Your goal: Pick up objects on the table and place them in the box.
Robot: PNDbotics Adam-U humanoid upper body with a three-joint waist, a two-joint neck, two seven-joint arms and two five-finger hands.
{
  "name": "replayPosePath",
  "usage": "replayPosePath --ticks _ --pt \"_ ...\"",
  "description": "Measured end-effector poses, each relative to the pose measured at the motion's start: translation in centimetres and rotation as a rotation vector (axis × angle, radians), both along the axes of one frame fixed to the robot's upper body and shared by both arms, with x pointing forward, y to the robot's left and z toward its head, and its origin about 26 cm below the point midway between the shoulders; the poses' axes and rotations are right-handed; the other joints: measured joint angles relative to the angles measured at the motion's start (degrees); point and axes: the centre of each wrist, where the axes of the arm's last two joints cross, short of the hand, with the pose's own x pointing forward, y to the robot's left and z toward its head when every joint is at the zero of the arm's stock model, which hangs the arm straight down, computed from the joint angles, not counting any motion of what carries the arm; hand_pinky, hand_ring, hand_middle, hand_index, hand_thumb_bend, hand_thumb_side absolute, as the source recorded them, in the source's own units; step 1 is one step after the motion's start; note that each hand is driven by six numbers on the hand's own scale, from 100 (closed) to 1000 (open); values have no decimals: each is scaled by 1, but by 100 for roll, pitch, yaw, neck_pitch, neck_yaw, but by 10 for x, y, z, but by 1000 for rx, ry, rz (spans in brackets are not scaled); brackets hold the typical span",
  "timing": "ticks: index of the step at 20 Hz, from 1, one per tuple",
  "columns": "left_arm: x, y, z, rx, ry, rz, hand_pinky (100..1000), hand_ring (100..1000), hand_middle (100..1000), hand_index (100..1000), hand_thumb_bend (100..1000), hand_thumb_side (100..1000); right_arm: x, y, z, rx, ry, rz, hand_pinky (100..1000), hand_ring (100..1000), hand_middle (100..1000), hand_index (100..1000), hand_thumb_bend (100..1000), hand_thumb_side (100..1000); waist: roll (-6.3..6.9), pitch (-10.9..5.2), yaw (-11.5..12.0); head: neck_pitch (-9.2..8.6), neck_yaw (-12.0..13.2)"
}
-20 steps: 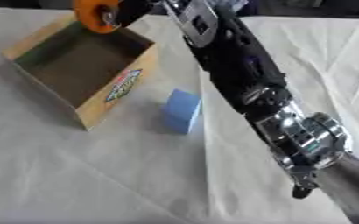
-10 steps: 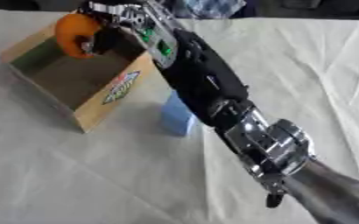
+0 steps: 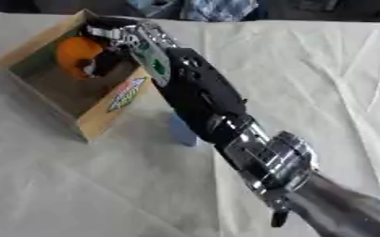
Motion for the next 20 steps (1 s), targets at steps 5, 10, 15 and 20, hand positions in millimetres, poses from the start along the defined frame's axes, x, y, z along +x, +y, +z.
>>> replayPosePath --ticks 5,10,15,20 --pt "0 0 0 2 4 -1 604 818 1000 694 284 981 0 2 -1 -45 -35 -7 905 923 853 942 320 554 0 1 -1 -1 -1" --pt "0 0 0 3 7 -2 604 818 1000 693 284 981 -1 4 4 -84 -86 -8 916 930 863 951 480 711 -1 1 -1 -1 2" --pt "0 0 0 4 10 -3 604 818 1000 693 283 981 -2 4 10 -97 -120 5 908 919 845 954 414 707 -4 1 -15 -1 7" --pt "0 0 -1 4 13 -2 604 818 1000 693 280 981 -7 -5 31 -46 -162 23 903 912 842 950 342 651 -27 -2 -53 -1 36"
